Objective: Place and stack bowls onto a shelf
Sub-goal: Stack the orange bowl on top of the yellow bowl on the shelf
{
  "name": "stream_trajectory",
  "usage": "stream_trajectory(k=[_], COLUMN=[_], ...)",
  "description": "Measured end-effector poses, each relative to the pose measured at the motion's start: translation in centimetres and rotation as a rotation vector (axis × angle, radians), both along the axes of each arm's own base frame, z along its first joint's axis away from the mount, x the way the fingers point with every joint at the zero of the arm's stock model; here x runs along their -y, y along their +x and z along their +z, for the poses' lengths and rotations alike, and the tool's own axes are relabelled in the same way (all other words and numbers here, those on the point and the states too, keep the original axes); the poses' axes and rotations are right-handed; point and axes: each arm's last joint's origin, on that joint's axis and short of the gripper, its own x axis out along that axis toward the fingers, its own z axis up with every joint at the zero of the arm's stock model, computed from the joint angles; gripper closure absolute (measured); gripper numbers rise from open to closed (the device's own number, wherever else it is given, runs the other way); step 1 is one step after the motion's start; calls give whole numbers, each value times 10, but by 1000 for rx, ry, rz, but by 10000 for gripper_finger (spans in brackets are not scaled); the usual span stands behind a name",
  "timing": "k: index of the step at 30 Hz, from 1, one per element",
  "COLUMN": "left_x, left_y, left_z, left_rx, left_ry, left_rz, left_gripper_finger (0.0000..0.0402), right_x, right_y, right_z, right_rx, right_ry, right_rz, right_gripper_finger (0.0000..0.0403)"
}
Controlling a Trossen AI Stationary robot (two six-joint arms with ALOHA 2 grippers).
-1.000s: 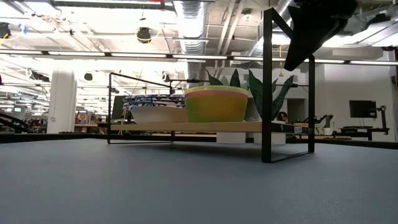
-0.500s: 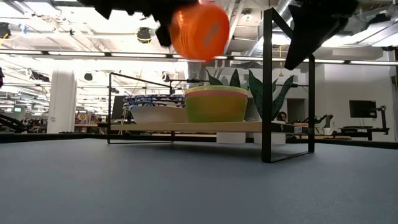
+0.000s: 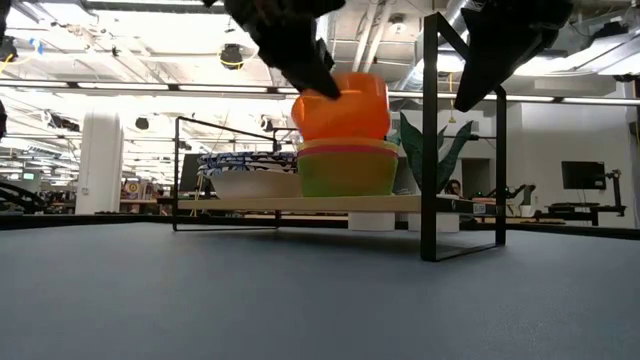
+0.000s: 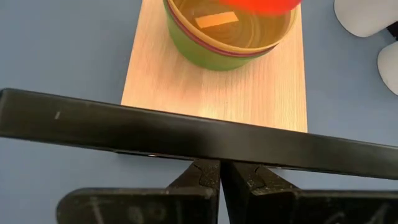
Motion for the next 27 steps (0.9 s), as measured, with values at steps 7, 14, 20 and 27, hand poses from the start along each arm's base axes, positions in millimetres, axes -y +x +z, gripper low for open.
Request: stream_trajectory(k=[7,14,20,27], left_x=[9,7,9,10], left_y=[14,14,14,15], left_z=[-13,-13,-12,-12], left_rx=[-124,-129,-125,-107], left_ry=[127,199,181,208], left_rz=[-34,18,-9,-49], left_gripper_finger=[402,402,402,393], right_x=[0,0,0,0], right_y=[-1,-1,-1,-1], right_z=[0,0,0,0], right_rx=[-4,-5,-5,-5], right_ry=[-2,-2,-2,-2], right_rz=[-6,-7,-7,-7], right_gripper_finger=[372,372,372,372])
